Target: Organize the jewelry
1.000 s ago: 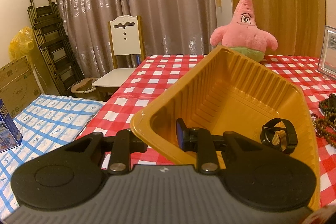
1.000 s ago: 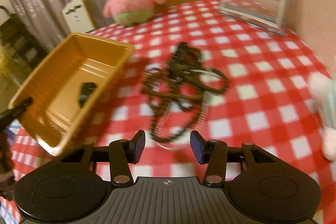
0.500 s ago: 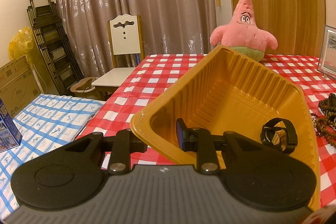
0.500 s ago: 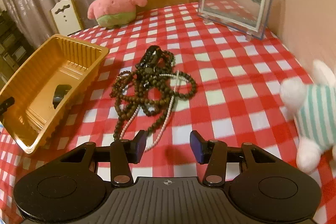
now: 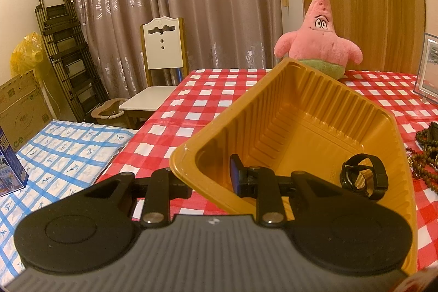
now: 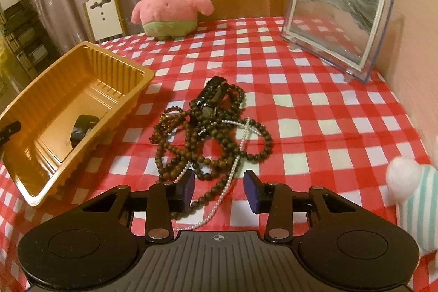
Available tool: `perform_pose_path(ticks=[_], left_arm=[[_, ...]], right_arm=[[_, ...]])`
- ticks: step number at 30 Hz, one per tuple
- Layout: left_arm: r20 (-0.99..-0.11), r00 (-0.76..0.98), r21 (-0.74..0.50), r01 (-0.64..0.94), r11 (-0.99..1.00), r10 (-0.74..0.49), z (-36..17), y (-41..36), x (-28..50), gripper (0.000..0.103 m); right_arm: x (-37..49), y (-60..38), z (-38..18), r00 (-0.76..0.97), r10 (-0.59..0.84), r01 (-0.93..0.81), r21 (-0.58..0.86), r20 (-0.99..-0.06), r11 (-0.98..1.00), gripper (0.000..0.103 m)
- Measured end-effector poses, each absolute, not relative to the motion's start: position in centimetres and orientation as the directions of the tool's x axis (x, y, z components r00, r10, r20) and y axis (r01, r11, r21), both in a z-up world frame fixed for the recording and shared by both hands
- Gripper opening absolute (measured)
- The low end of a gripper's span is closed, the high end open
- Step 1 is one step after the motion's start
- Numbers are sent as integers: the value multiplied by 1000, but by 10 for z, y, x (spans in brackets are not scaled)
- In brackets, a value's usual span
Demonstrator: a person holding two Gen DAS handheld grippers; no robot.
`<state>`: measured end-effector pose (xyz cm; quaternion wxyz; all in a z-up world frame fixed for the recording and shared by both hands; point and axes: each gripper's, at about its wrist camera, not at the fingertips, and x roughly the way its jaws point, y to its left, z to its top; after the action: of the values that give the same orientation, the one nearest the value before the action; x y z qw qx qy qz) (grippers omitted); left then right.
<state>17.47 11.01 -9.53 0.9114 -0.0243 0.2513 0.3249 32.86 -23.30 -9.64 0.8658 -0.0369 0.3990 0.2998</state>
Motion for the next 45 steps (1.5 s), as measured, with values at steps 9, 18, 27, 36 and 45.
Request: perform_pose_path(ticks=[9,18,27,36,45], left_arm=[[-475,662,118,-605,788,579,-95,111,174,24],[-479,662,115,-604,789,577,-95,112,174,24],[-485,662,115,-599,792,571,-93,115,174,24],[-487,663,118,-596,795,569,-94,117,175,24],[-486,663,118,-596,794,570,-93,117,175,24]], right_arm=[[337,-226,-99,499,493,-574,155,-713,804,35],[352,-202,-98,500,509,-641,96,-701,762,30],[375,-171,-106,492,499,-721,-13,-713,693,22],[389,-147,-120,471,472,-806,-146,-745,573,7],[425,-184,-79,547,542,-660,70,-639,748,6]])
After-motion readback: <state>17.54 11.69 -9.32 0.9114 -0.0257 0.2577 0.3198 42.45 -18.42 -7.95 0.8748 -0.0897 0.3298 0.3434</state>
